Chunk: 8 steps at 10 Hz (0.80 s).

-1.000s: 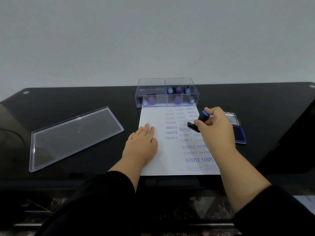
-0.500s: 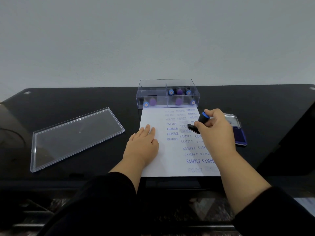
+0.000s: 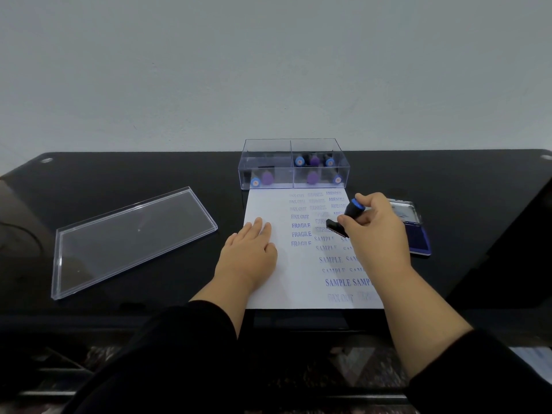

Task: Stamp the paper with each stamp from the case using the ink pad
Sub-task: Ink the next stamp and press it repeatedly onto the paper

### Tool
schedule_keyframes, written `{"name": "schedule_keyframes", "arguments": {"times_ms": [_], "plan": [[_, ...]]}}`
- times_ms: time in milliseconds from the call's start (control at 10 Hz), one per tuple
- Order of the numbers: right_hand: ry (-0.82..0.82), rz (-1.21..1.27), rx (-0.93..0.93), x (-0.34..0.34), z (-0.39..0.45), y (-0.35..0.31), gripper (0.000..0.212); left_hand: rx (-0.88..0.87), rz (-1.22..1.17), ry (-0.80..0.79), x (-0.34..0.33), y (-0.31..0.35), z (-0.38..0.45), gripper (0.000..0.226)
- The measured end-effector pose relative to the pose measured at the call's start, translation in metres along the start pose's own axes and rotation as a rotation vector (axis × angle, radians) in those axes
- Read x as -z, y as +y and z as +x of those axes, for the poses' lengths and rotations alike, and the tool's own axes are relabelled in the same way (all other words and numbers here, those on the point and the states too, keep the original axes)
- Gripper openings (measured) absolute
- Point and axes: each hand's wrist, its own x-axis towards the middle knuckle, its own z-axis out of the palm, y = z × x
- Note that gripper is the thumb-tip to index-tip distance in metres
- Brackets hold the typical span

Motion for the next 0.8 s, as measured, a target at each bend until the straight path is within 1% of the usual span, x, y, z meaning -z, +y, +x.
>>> {"name": "schedule_keyframes", "arguments": {"times_ms": [800], "plan": [[0.040, 0.019, 0.018, 0.0059, 0.0045, 0.0034, 0.028, -0.007, -0.022, 0.018, -0.0001, 0.0004, -0.0015, 0.052]]}}
